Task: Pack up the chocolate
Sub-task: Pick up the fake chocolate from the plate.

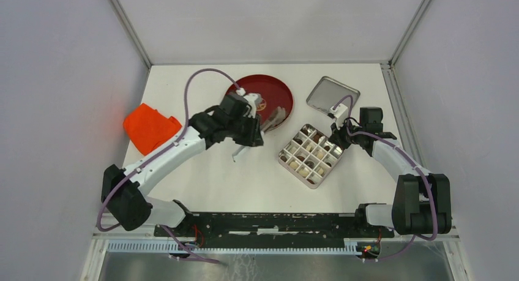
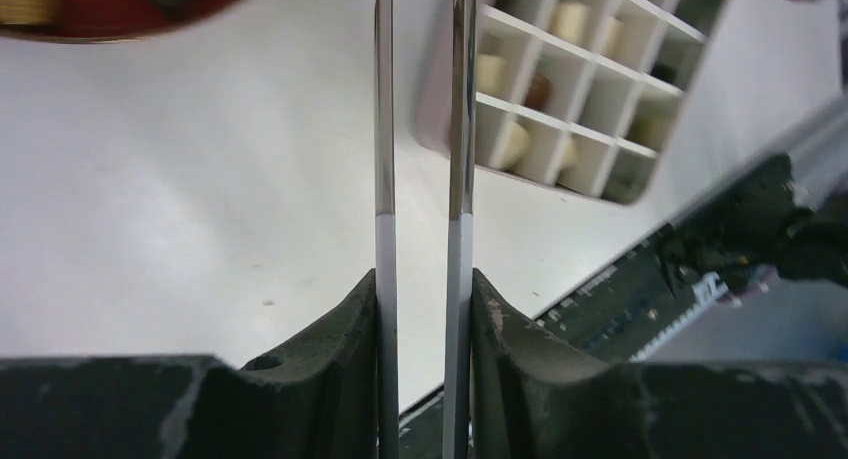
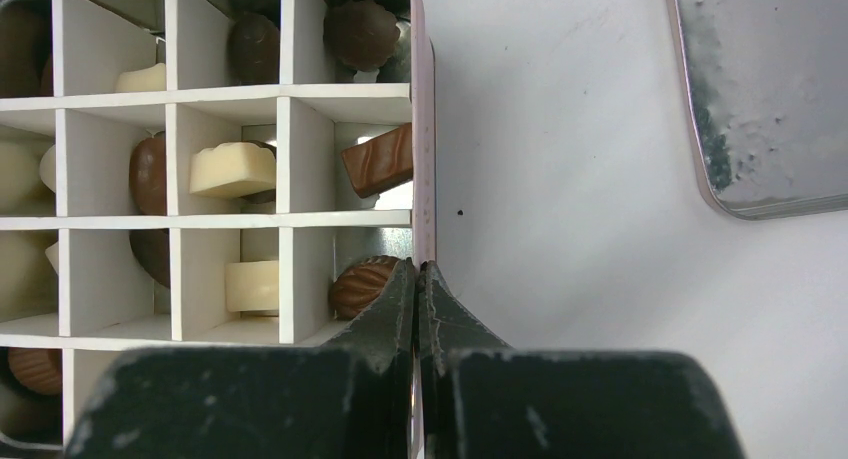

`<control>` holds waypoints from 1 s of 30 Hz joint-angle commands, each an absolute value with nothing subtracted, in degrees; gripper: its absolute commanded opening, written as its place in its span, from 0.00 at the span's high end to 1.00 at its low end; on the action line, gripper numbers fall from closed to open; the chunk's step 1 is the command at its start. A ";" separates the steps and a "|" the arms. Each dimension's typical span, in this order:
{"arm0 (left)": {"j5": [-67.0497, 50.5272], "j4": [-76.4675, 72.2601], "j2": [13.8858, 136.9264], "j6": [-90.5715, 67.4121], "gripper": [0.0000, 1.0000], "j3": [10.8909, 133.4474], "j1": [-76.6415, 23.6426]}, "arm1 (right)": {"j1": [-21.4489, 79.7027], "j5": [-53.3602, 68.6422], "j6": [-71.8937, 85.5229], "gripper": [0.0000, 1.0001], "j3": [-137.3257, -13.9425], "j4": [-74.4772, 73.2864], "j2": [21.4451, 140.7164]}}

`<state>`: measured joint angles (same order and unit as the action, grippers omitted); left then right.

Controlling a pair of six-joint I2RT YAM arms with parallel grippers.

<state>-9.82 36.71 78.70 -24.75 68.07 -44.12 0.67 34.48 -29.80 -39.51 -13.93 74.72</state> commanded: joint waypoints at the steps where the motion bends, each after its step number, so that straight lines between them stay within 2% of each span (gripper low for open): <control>1: -9.35 43.09 78.42 -16.19 0.62 70.78 -34.46 | 0.44 36.83 -29.36 1.00 -40.78 -11.62 72.86; 6: -6.22 47.61 84.05 -12.28 0.61 75.40 -30.25 | 0.44 36.83 -29.44 1.00 -40.78 -11.56 73.05; 16: -8.30 48.71 92.12 -9.23 0.60 80.64 -29.98 | 0.44 36.69 -29.53 1.00 -40.78 -11.67 73.32; 30: -11.62 48.21 95.15 -8.77 0.59 80.97 -30.18 | 0.43 36.67 -29.62 1.00 -40.78 -11.71 73.32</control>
